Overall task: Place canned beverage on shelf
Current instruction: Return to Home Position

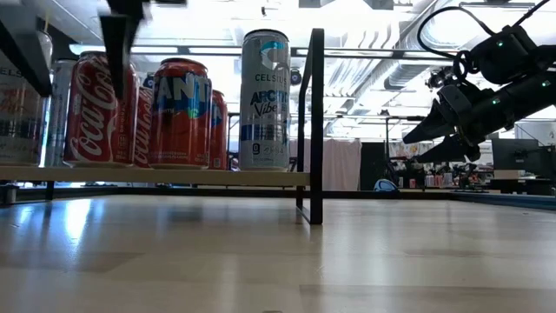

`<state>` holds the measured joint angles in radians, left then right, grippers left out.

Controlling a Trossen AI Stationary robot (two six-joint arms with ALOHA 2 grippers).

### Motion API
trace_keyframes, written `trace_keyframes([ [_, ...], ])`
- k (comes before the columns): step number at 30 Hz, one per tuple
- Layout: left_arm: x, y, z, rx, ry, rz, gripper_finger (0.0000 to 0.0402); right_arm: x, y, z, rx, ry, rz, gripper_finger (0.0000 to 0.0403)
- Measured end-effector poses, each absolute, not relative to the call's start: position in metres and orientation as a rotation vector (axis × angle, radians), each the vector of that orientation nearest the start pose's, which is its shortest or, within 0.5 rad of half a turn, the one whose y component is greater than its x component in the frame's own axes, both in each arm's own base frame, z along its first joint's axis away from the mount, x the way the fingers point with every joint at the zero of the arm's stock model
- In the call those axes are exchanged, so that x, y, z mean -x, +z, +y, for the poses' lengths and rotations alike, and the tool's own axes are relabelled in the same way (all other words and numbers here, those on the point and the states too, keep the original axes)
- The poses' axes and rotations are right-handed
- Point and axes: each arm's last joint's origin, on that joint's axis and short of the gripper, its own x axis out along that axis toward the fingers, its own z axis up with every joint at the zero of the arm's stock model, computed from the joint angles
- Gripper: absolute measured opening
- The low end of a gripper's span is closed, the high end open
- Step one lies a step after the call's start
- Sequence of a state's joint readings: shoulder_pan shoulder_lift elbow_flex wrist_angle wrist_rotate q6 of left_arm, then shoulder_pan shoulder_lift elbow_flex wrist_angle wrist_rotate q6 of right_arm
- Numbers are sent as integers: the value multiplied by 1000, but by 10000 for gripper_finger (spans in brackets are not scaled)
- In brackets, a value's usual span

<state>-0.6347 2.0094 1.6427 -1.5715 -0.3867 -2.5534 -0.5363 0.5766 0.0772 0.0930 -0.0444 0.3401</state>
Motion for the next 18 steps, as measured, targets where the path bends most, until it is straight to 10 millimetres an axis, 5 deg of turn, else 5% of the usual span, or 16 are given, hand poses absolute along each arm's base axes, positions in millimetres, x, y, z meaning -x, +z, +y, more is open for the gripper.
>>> trace_keyframes([
  [6, -271, 255, -242, 946, 1244, 532, 239, -114, 145, -66, -446, -549, 308, 399],
  [13, -239, 288, -300, 421, 648, 237, 239, -114, 145, -66, -446, -549, 308, 399],
  [18, -224, 301, -337, 157, 509, -22, 239, -113, 144, -66, -447, -549, 310, 399],
])
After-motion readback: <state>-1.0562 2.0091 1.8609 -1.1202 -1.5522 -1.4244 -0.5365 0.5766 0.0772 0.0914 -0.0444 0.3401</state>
